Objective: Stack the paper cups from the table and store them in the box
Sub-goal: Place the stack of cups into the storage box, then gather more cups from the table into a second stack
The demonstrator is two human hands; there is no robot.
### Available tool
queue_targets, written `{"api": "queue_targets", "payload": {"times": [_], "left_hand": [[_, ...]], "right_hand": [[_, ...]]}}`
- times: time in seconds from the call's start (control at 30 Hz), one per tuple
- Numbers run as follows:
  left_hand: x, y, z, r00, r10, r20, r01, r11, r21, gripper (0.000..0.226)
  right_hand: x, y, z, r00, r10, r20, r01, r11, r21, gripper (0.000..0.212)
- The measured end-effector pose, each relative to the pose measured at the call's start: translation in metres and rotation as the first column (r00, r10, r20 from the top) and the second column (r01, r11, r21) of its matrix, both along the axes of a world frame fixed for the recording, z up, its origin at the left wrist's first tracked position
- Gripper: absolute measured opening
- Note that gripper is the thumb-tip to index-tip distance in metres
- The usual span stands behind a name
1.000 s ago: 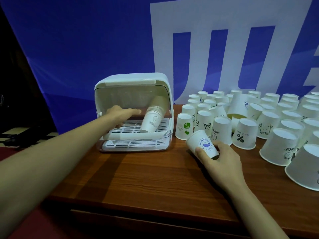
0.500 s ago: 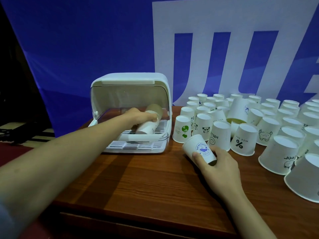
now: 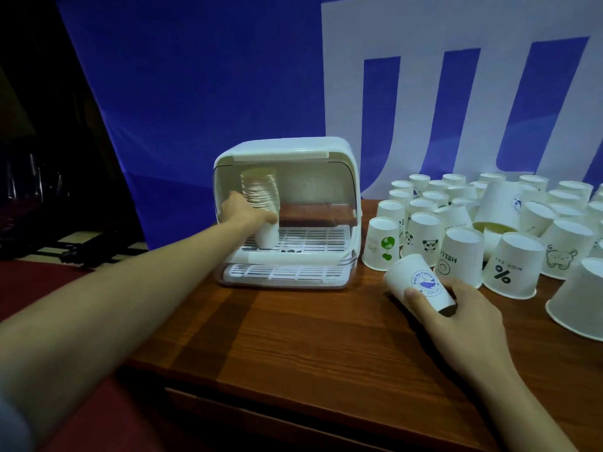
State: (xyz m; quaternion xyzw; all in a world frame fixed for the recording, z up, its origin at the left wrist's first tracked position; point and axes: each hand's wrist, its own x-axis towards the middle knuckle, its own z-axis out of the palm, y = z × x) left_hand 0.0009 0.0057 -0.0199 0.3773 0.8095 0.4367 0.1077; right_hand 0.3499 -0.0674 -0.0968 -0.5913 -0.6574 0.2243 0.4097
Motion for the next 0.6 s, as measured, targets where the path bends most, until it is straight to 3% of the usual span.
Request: {"api": "queue_targets", "payload": {"times": [0.3,0.43,0.47,0.53,0.6], "left_hand": [[-0.006,0.008,-0.008,0.99,0.029,0.138,-0.026,0.999,-0.025,0.063],[0.01,-0.005,0.0,0.961,0.036,0.274,-0.037,0.999,-0.001,0.079],[0.019,-0.011,0.001,0.967,0.053,0.248,-0.063,0.998,0.032,0.086],[0.047,-0.031,-0.001,0.999,0.03,0.039,-0.037,0.979,0.201,0.087],[0.084,-0.056,-0.01,0.976,-0.043,-0.211,0.127,0.906,0.404,0.075]], "right_hand": [[-0.002,-0.002,0.004,0.997,-0.052,-0.051,0.052,0.999,0.006,0.041],[0.0,-0.003,0.005,0.986,-0.038,-0.16,0.037,0.999,-0.008,0.05],[0.0,-0.003,0.005,0.986,-0.027,-0.162,0.026,1.0,-0.007,0.052],[0.0,-0.003,0.006,0.987,-0.006,-0.159,0.004,1.0,-0.012,0.054],[-0.001,-0.003,0.007,0.99,0.026,-0.137,-0.031,0.999,-0.034,0.057]]}}
